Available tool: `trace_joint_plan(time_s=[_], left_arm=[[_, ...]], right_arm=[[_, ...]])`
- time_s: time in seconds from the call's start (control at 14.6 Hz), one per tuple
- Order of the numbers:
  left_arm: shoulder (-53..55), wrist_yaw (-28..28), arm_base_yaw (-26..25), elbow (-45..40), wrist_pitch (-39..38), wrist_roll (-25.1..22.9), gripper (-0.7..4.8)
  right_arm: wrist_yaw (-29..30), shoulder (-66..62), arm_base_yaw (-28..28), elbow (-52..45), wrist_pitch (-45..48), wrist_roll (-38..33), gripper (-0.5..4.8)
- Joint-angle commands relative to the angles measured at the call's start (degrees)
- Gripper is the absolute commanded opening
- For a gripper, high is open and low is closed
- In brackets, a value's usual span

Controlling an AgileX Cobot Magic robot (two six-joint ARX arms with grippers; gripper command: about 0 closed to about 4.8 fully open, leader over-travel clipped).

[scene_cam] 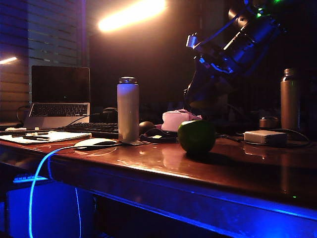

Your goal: Stack the black thermos bottle cap from the table onto the green apple.

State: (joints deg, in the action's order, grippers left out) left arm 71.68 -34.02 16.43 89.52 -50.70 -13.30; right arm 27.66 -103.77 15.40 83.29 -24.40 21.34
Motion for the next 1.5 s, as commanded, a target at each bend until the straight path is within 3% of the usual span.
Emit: trace_joint_plan(time_s=[0.07,0.27,0.41,0.68,1.5], left_arm=[[-0.3,-0.3,0.0,0.3,0.2,-0.2,-0.03],[-0.3,-0.3,0.0,0.3,0.1,-0.2,-0.03],[-0.3,-0.3,0.0,0.3,0.0,-0.2,-0.03],[-0.3,-0.3,0.0,0.3,0.0,-0.2,-0.03],[-0.3,-0.3,0.0,0.3,0.0,-0.2,-0.03]], right_arm=[[0.3,0.1,0.8,-0.3,0.0,2.1,3.34],[-0.5,-1.2,2.2,-0.3,1.1,4.6,3.35],[-5.7,-2.2,3.6,-0.3,1.1,7.9,3.35],[-9.6,-2.4,3.7,-0.3,2.2,8.3,3.35],[-7.0,-2.4,3.7,-0.3,1.1,8.3,3.35]])
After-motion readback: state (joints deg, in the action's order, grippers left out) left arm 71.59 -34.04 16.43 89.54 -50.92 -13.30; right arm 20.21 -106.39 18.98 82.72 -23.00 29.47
